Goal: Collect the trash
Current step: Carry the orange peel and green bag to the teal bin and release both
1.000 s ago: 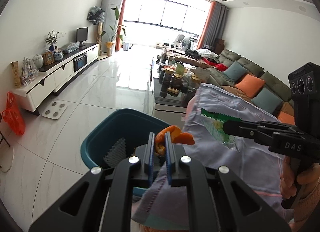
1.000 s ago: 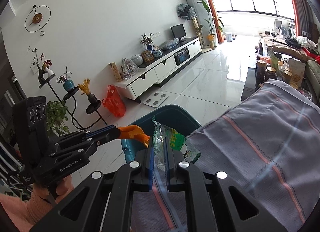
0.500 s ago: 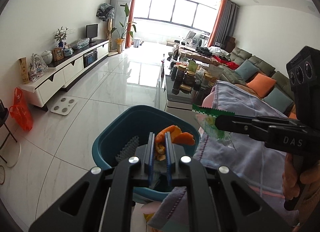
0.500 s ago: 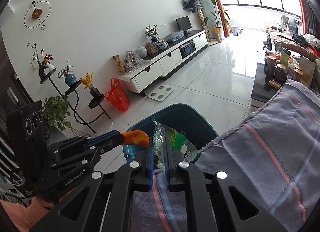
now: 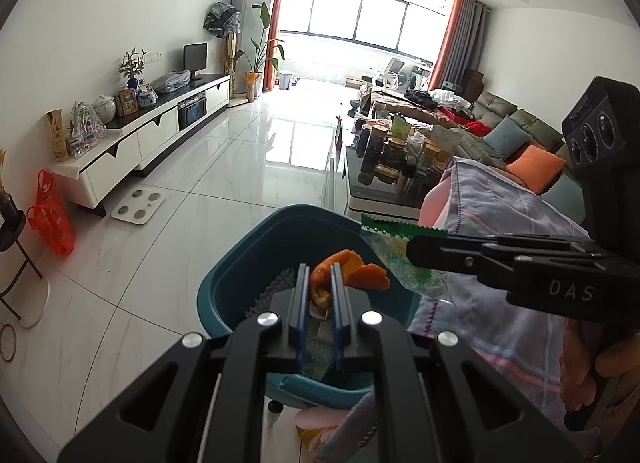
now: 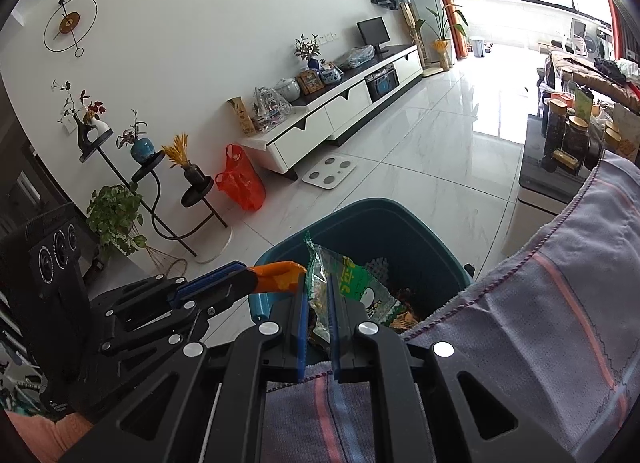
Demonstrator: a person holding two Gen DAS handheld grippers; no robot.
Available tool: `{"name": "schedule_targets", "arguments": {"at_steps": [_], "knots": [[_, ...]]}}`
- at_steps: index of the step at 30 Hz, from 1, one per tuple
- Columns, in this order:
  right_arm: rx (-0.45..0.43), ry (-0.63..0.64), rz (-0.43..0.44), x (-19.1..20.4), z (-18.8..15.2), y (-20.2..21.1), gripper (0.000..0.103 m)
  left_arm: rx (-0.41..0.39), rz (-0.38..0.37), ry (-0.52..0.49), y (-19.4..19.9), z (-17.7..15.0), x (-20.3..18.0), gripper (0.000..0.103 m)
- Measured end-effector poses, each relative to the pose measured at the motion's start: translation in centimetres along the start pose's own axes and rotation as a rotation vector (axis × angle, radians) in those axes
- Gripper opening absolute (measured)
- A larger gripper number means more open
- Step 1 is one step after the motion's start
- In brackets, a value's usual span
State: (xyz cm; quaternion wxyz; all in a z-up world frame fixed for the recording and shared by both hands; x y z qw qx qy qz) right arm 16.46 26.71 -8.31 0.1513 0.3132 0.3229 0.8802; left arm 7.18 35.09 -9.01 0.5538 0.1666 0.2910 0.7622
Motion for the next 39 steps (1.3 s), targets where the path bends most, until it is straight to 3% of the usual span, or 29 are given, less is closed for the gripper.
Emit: {"name": "schedule_targets", "arguments": {"at_steps": [30,34,37,39], "knots": [[0.1,-0.057,-0.063,-1.8,0.1,-4.2,0.012,0.089,0.045,0.032,-4.7,-1.7,0.8,0.012],[0.097,-0.063,-0.073,-2.0,0.0,-4.2,0.014,0.101,0.059,0.046,-5.4,-2.0,1.2,0.017],[0.086,-0.073,-0.076,-2.2,0.1,-4.1,0.025,0.1,0.054,0.065,-5.6,-2.1,1.4,0.025],[0.081,-0.076,-0.074,-2.3,0.2,-3.9,0.026,0.094,0.056,0.076,-5.5,-2.0,1.7,0.03]]}}
Point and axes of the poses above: each gripper's, at about its wrist camera, not at the fingertips, and y roughly against the way its jaws point, x to its left, z to its top, the point moved 8 cm from there along -y, roughly the way its jaws point, and after that the axes turned 6 degrees about -y, right-handed, at the moved point
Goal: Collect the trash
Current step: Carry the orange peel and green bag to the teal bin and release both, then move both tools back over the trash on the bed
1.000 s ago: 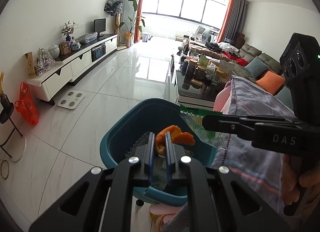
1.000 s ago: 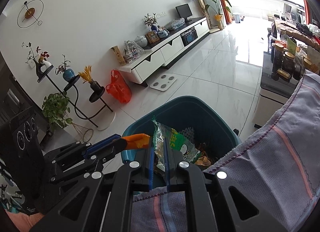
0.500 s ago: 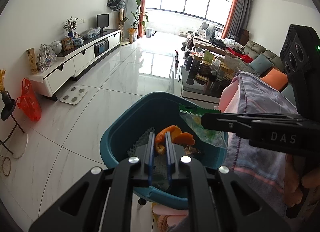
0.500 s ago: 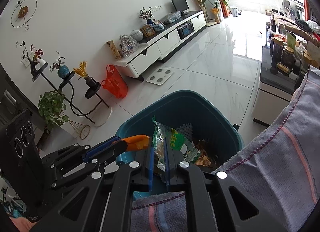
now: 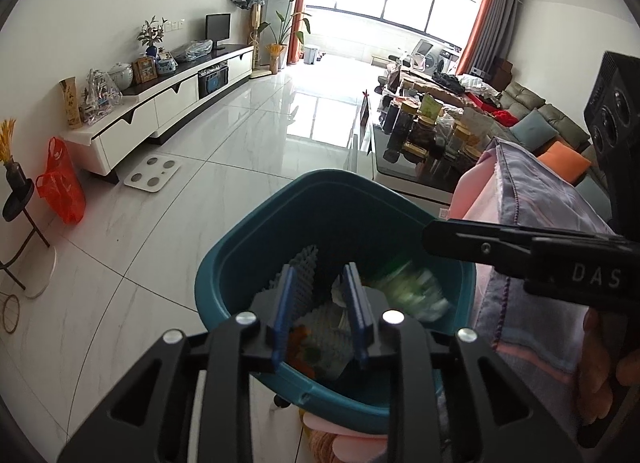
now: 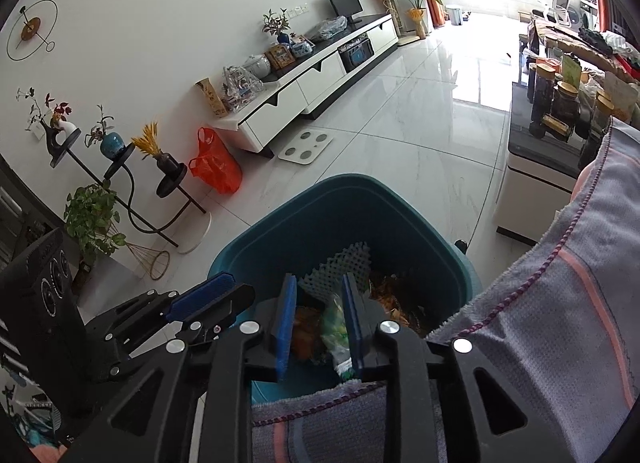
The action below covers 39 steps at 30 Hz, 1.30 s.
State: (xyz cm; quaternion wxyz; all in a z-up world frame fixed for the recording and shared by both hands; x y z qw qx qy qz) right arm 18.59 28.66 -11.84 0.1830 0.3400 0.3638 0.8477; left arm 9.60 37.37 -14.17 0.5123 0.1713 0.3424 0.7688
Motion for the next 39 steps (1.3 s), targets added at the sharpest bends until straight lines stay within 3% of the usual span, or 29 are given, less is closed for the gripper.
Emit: {"name": "schedule_targets", "arguments": {"at_steps": [6,8,12,14,18,23,29,39], "knots": [[-0.026,-0.004,0.006,-0.3,0.0,1.2,0.026,-0.036,-0.007,0.01,1.4,0.1,0.3,0.039],[-0.049,0.002,0.005,-0.3,0.0,2.2,0.027,-0.053,-0.002,0.002,2.3,0.1,0.2,0.052],[-0.099,0.011,0.009,-0.3,-0.5,4.6,0.034,-0.1,-0.003,-0.02,4.4,0.1,-0.3,0.067],[-0.129,0.026,-0.002,-0.3,-0.8,6.0,0.041,-0.118,0.0,-0.034,5.5,-0.1,-0.7,0.082],[-0.205,0.057,-0.036,-1.0,-2.3,9.9,0.054,-0.184,-0.009,-0.068,8.2,-0.2,-2.3,0.1],[-0.285,0.048,-0.092,-2.8,-4.3,14.5,0.067,-0.221,-0.064,-0.107,10.5,-0.5,-5.8,0.1],[-0.373,0.025,-0.156,-5.0,-6.8,19.4,0.074,-0.246,-0.122,-0.183,12.0,-0.7,-11.8,0.1],[-0.452,-0.052,-0.261,-9.2,-11.5,25.0,0.076,-0.261,-0.208,-0.293,13.2,-1.6,-19.3,0.1]]}}
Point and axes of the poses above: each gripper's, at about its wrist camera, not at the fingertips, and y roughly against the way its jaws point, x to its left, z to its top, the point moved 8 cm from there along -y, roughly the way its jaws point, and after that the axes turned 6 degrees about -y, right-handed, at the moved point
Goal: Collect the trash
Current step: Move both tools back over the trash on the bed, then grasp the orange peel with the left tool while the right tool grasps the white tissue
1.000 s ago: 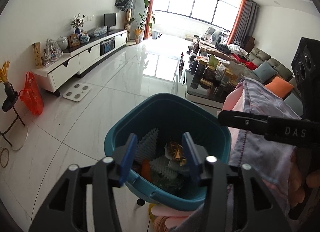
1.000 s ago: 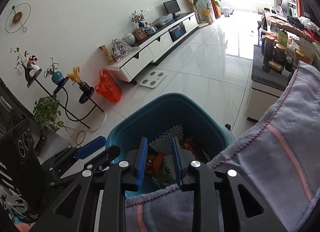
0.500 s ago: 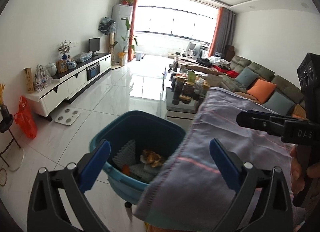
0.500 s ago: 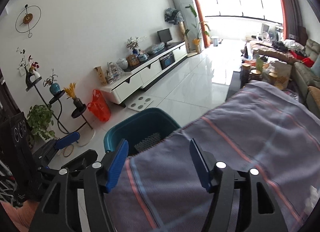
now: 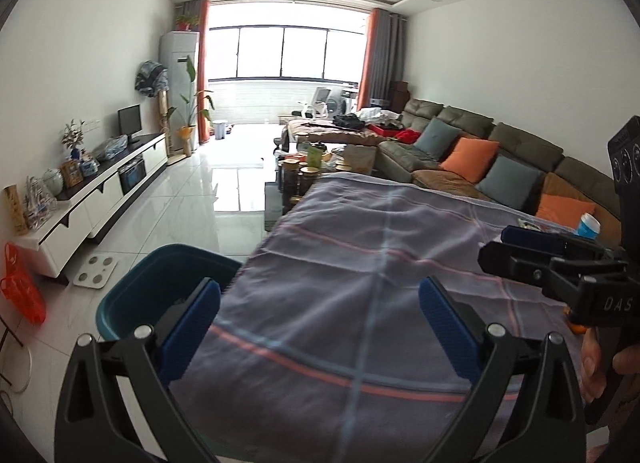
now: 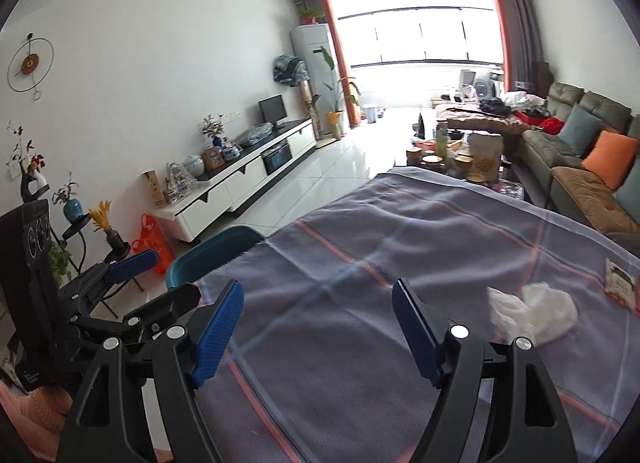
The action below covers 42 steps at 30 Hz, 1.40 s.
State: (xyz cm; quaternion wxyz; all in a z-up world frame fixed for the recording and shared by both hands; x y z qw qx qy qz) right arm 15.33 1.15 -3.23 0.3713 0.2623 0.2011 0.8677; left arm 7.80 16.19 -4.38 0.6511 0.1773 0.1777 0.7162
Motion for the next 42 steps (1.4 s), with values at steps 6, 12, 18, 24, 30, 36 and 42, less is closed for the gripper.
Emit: {"name": "schedule_targets", "arguments": {"at_steps": [6,12,18,24,30,36,42], "knots": [[-0.004,-0.044,-0.086,-3.9,-1.9,2.9,0.076,0.014,-0.075,-0.048,-0.7,-0.2,-3.5,0.1],[-0.016,-0.116,-0.192,-8.4,-3.3,5.7,0.076,0.037,-0.194,-0.101,-1.4,-0.7,-8.1,0.1],[-0.049,-0.204,-0.282,-13.1,-3.8,8.7,0.076,0.077,-0.352,-0.177,-2.0,-1.7,-14.4,0.1],[-0.087,-0.26,-0.343,-16.3,-4.0,11.2,0.076,0.145,-0.559,-0.256,-2.3,-3.3,-21.0,0.09],[-0.103,-0.321,-0.358,-18.4,-4.7,12.6,0.076,0.236,-0.693,-0.322,-3.3,-4.5,-26.1,0.067],[-0.102,-0.359,-0.351,-19.6,-5.7,13.2,0.076,0.354,-0.771,-0.31,-5.4,-5.7,-29.5,0.048],[-0.094,-0.371,-0.338,-20.1,-6.2,13.1,0.076,0.411,-0.815,-0.292,-6.4,-6.4,-31.7,0.03]]}}
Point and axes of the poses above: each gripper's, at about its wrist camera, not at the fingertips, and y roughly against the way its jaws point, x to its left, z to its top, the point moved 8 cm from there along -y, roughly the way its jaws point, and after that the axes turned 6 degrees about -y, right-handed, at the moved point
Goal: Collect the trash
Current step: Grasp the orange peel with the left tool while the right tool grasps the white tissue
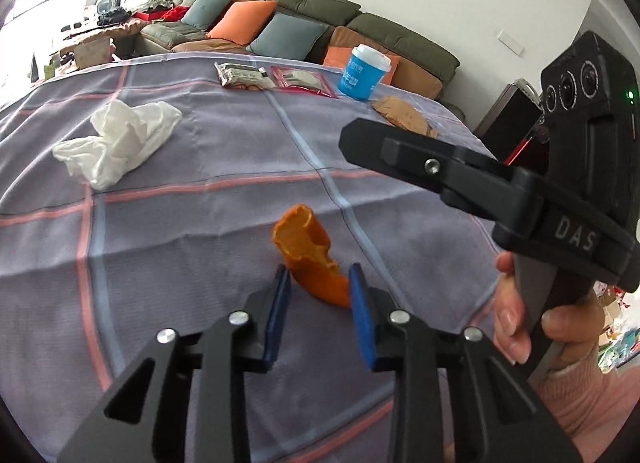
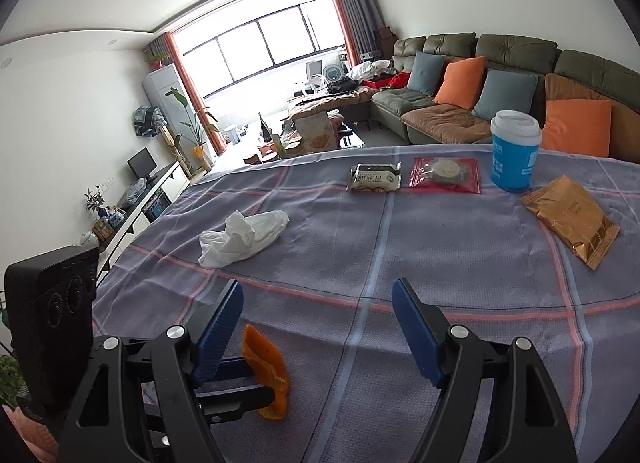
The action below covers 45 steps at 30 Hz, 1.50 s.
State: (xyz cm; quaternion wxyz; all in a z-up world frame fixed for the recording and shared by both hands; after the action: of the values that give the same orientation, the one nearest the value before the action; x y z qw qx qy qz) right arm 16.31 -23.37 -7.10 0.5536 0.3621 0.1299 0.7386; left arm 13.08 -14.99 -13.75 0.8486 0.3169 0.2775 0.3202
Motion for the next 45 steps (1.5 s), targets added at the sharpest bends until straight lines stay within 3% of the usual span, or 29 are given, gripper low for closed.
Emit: {"name": "schedule_targets", "arguments": {"at_steps": [3,4,16,30,40,45], "knots": [[0.005,0.005,0.004,0.1,0.1,-0.1,0.076,-0.017,0.012,-0.02,0.0,0.2,-0.2,0.022],[0.007,0.007,0.006,0.1,0.1,-0.1,0.075,-0.022,0.016,-0.024,0.1,0.3,-0.3,0.01],[0.04,0.009,0.07,1.8,1.1,-1.9,0.066,-0.076,0.04,-0.022,2.3,0.4,0.6,0.009],[0.155,0.16,0.079,8.1,1.1,-7.9,0.062,-0.166,0.205,0.076,9.5,-1.3,7.0,0.009],[0.193,0.195,0.054,9.9,1.4,-11.3,0.057,-0.207,0.303,0.179,14.0,-3.7,11.6,0.009],[0.216,0.198,0.037,10.0,1.4,-12.4,0.045,-0.226,0.335,0.214,15.9,-4.7,13.4,0.009]]}}
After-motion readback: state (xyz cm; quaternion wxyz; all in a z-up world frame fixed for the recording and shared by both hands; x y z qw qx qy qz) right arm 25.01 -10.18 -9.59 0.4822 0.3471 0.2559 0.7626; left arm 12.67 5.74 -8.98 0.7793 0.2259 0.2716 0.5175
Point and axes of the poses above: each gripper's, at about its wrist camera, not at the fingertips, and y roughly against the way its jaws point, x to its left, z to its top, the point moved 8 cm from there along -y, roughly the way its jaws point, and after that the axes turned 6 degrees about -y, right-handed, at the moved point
